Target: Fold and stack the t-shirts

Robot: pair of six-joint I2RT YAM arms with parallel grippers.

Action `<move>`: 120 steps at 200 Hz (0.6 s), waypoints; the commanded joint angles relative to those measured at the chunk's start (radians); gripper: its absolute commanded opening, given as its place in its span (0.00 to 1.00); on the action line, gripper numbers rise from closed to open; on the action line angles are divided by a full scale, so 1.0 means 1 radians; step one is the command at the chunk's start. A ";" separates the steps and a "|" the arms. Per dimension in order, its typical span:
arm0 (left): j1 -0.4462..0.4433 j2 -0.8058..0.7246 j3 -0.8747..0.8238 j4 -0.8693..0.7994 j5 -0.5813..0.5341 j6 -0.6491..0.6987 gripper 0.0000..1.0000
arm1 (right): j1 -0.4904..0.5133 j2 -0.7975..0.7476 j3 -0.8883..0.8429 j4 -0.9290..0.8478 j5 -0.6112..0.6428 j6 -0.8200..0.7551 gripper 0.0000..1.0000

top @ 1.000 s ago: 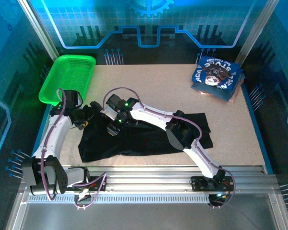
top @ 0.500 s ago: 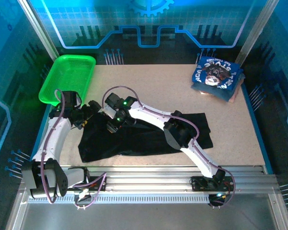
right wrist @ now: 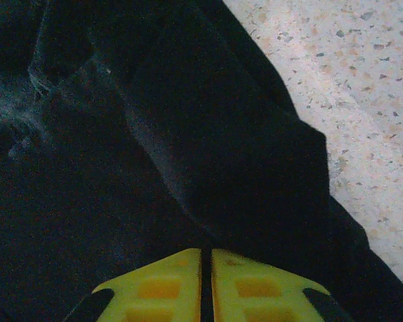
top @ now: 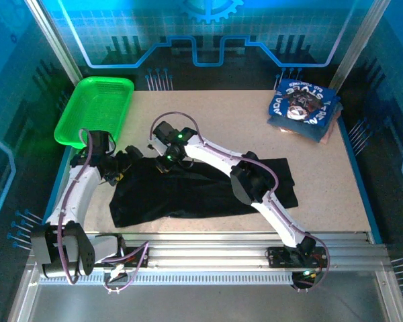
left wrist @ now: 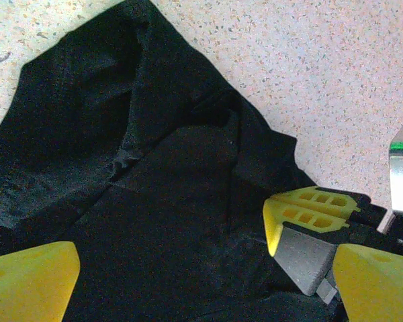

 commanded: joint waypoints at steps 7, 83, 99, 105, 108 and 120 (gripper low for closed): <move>0.007 -0.018 -0.026 -0.016 0.015 0.013 0.98 | -0.008 -0.015 0.033 -0.026 -0.037 0.017 0.04; 0.117 0.041 -0.101 -0.004 0.069 -0.071 0.98 | 0.001 -0.042 0.011 -0.037 -0.115 0.036 0.51; 0.140 0.050 -0.126 -0.004 0.058 -0.087 0.98 | 0.006 -0.034 0.016 -0.049 -0.102 0.033 0.52; 0.157 0.052 -0.140 0.005 0.069 -0.095 0.98 | 0.006 -0.030 0.017 -0.053 -0.090 0.031 0.52; 0.168 0.053 -0.147 0.010 0.075 -0.098 0.98 | 0.008 -0.029 0.018 -0.057 -0.083 0.030 0.52; 0.202 0.049 -0.175 0.029 0.097 -0.106 0.98 | 0.011 -0.022 0.021 -0.065 -0.070 0.025 0.53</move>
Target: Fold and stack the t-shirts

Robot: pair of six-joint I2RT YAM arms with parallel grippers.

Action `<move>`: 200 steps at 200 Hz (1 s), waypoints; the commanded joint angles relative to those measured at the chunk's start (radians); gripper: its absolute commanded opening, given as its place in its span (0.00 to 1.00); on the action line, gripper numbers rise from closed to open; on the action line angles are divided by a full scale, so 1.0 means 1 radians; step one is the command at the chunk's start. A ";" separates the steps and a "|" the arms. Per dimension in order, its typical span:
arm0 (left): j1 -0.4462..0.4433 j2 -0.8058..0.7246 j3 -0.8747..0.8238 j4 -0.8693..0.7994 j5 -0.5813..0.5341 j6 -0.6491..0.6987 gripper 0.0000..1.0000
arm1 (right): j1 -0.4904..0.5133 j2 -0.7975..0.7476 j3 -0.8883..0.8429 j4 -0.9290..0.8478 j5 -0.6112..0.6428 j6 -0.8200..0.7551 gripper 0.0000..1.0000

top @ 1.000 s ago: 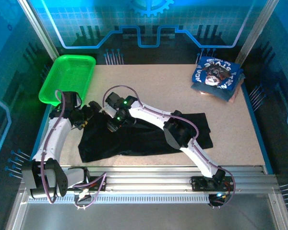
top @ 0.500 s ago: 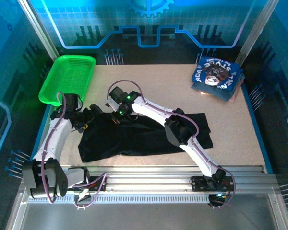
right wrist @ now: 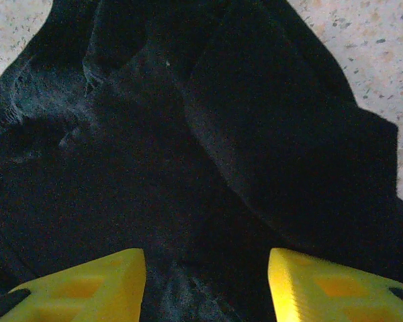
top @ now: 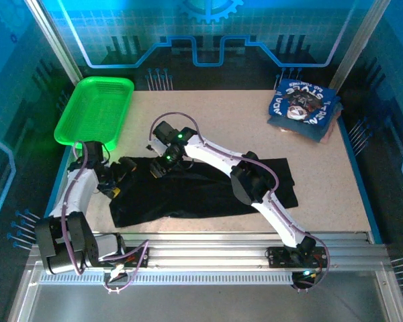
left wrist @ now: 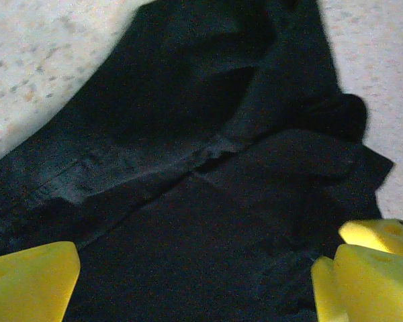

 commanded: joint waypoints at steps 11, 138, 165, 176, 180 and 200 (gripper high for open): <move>0.083 0.006 -0.066 0.035 0.063 -0.042 0.98 | 0.014 -0.011 0.026 -0.060 0.041 -0.003 0.54; 0.125 0.024 -0.145 0.089 0.082 -0.004 0.98 | 0.070 0.045 0.085 -0.103 0.093 0.006 0.59; 0.128 0.027 -0.151 0.094 0.082 0.004 0.97 | 0.073 0.063 0.096 -0.113 0.116 0.018 0.57; 0.130 0.027 -0.153 0.093 0.082 0.009 0.97 | 0.074 0.074 0.107 -0.121 0.126 0.020 0.56; 0.133 0.027 -0.154 0.093 0.083 0.010 0.97 | 0.074 0.077 0.109 -0.123 0.131 0.020 0.55; 0.138 0.027 -0.158 0.094 0.085 0.016 0.97 | 0.076 0.089 0.114 -0.132 0.161 0.026 0.51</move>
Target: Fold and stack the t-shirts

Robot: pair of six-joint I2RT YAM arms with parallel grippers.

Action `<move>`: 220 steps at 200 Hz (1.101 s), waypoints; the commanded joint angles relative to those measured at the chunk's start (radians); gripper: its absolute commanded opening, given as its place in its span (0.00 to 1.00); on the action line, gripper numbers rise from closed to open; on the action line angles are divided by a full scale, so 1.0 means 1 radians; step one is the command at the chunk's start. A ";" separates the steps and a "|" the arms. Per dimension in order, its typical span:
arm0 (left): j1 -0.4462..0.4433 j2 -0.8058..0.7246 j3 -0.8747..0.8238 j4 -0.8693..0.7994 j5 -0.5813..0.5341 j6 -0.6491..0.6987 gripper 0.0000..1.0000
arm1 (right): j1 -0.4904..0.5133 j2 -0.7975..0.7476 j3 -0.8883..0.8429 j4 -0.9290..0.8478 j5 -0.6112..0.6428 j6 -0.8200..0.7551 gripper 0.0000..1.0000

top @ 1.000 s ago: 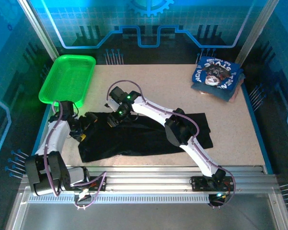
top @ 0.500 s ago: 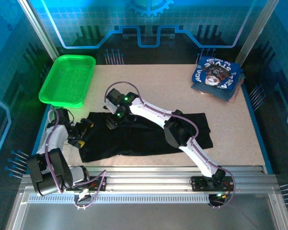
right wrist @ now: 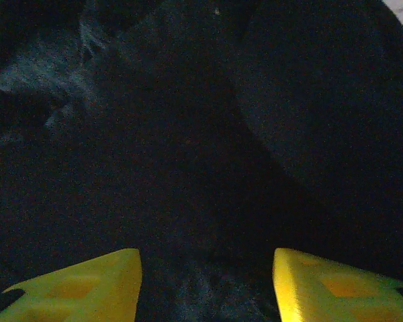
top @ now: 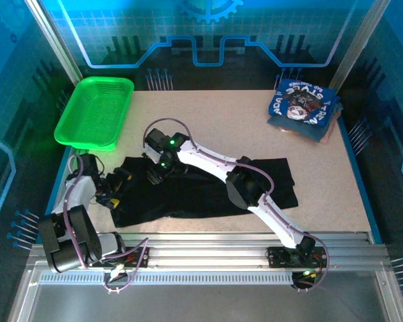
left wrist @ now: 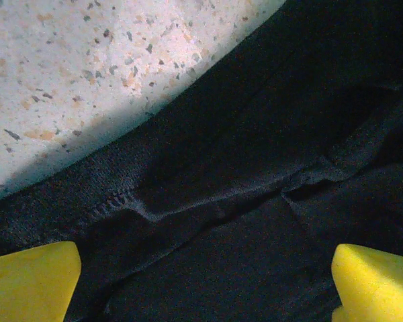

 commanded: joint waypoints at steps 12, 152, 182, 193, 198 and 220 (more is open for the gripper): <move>0.020 0.011 -0.022 0.004 0.030 0.033 0.97 | 0.009 0.047 0.037 -0.053 0.069 0.027 0.43; 0.021 0.026 -0.029 0.024 0.024 0.049 0.97 | -0.049 -0.101 -0.019 0.002 -0.016 0.051 0.00; 0.023 0.031 -0.029 0.027 0.023 0.049 0.97 | -0.060 -0.115 -0.024 -0.010 -0.046 0.043 0.00; 0.023 0.033 -0.030 0.029 0.023 0.050 0.97 | -0.062 -0.120 -0.029 -0.011 -0.054 0.040 0.00; 0.022 0.034 -0.030 0.029 0.021 0.049 0.97 | -0.063 -0.121 -0.031 -0.012 -0.058 0.038 0.00; 0.022 0.035 -0.030 0.031 0.023 0.049 0.97 | -0.064 -0.138 -0.043 -0.024 -0.086 0.012 0.00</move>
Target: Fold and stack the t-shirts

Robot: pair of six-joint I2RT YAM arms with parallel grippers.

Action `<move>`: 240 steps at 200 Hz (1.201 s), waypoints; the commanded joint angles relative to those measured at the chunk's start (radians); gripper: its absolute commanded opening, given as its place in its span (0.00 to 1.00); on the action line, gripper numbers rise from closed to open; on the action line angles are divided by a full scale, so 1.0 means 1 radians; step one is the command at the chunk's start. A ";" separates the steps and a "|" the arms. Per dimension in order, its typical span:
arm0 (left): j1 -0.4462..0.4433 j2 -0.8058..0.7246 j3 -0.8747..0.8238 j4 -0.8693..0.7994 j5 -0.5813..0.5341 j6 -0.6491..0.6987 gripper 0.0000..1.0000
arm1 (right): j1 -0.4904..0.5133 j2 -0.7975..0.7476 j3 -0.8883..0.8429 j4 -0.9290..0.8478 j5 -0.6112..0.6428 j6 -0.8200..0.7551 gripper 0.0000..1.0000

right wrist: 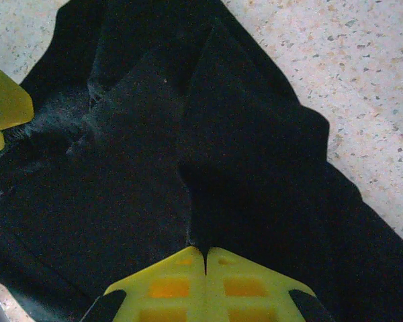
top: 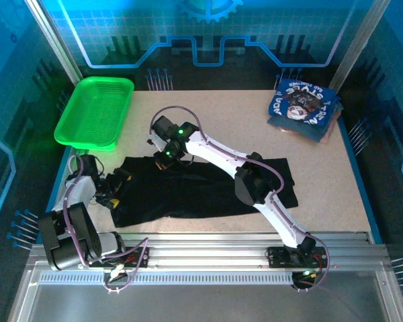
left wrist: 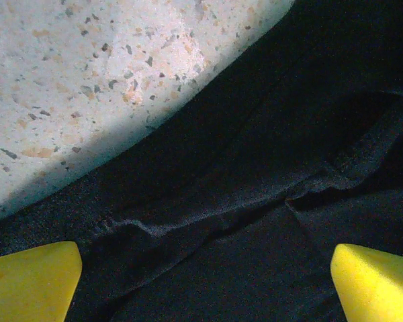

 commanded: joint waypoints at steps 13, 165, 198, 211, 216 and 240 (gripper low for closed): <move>0.012 0.012 -0.018 0.000 0.016 0.024 0.97 | -0.004 -0.064 -0.046 -0.031 -0.081 -0.063 0.00; 0.012 0.062 0.036 0.005 0.001 0.015 0.97 | 0.032 -0.344 -0.619 0.000 -0.244 -0.215 0.00; 0.012 0.065 0.043 -0.003 -0.001 0.024 0.97 | 0.035 -0.356 -0.675 0.046 -0.248 -0.163 0.00; 0.011 0.063 0.045 -0.006 0.006 0.024 0.97 | 0.035 -0.351 -0.679 0.049 -0.242 -0.150 0.00; 0.011 0.059 0.045 -0.009 0.010 0.025 0.96 | 0.035 -0.350 -0.680 0.047 -0.244 -0.147 0.00; 0.008 -0.008 0.062 -0.045 0.041 0.029 0.96 | 0.032 -0.359 -0.690 0.055 -0.212 -0.115 0.00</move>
